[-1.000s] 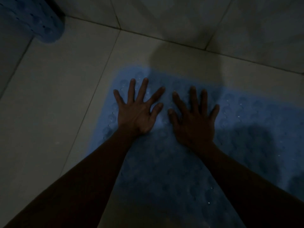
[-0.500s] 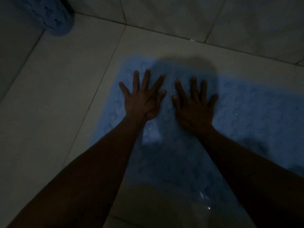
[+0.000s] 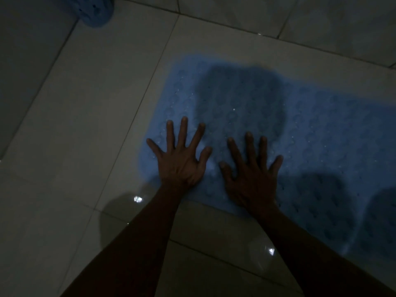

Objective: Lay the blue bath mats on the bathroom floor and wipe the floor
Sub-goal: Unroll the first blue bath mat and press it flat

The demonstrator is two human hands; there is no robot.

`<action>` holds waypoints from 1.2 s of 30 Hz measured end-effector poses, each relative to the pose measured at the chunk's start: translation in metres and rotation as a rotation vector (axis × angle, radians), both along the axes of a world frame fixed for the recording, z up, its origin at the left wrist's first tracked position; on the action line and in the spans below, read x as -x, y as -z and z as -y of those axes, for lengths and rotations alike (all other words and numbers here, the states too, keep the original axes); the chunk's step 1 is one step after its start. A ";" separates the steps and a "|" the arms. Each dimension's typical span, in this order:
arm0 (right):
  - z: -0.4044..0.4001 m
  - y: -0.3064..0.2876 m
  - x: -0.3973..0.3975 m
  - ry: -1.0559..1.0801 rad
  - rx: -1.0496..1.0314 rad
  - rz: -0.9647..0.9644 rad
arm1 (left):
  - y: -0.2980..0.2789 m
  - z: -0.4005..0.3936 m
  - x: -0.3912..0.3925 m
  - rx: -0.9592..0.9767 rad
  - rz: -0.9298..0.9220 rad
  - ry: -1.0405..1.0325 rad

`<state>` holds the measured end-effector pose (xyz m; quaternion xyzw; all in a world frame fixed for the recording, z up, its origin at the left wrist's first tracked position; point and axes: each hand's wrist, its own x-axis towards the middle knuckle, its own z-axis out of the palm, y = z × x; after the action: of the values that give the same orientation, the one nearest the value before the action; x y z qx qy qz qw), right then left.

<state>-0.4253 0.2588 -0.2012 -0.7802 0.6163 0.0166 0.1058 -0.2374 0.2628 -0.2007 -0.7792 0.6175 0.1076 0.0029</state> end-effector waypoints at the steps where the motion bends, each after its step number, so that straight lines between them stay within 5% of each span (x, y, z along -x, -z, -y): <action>1: 0.000 0.000 -0.001 0.003 0.002 -0.003 | 0.000 0.000 0.001 0.014 0.010 -0.002; 7: 0.000 -0.002 -0.002 0.007 0.001 -0.015 | 0.003 -0.005 0.001 0.179 0.100 0.026; 29: 0.000 0.010 0.002 -0.019 0.049 0.095 | -0.003 -0.002 0.005 -0.044 -0.029 -0.026; 36: -0.032 0.004 0.073 0.143 0.018 0.151 | -0.011 -0.029 0.094 -0.054 -0.090 0.085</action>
<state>-0.4980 0.2908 -0.2054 -0.7342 0.6608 -0.0552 0.1460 -0.3319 0.2916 -0.1901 -0.7462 0.6465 0.1589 0.0004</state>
